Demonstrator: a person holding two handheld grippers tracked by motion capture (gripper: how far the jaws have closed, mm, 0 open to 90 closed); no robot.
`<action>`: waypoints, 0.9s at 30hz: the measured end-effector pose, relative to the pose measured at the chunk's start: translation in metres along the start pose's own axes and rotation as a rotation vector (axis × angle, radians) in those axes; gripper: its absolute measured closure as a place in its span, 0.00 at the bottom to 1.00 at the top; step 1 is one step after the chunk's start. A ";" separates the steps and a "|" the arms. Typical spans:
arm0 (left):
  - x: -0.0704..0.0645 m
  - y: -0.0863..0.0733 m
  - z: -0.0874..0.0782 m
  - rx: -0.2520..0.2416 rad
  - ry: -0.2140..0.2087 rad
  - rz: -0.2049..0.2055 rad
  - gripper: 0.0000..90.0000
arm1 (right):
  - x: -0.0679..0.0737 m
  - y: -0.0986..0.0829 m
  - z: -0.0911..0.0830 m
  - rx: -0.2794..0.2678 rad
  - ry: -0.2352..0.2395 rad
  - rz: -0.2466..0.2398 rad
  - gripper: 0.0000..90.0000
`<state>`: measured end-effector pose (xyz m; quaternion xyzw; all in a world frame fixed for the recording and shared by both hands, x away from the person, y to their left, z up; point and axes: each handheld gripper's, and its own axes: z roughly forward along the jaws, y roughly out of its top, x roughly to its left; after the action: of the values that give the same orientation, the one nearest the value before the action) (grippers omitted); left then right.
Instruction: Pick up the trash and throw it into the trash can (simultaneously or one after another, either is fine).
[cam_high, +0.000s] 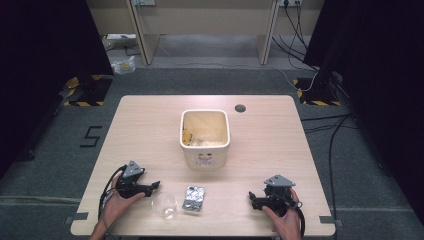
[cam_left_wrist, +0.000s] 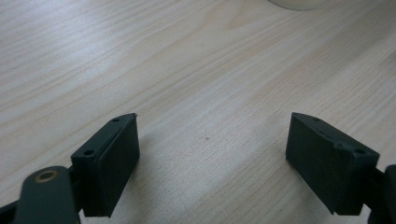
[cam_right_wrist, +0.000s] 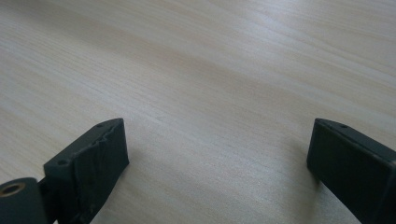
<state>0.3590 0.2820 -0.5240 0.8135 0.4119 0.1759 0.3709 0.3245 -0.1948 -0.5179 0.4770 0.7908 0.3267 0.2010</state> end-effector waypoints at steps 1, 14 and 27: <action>0.000 0.000 0.000 0.000 0.000 0.000 0.18 | 0.000 0.000 0.000 0.002 0.000 0.000 0.06; 0.011 0.001 -0.005 -0.014 -0.032 -0.037 0.23 | 0.000 0.000 0.000 0.002 -0.001 -0.004 0.06; 0.011 0.017 -0.038 -0.102 -0.083 -0.071 0.23 | 0.000 0.000 0.000 0.002 0.000 -0.004 0.06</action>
<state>0.3517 0.3018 -0.4861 0.7851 0.4153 0.1495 0.4344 0.3245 -0.1949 -0.5177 0.4758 0.7920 0.3254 0.2012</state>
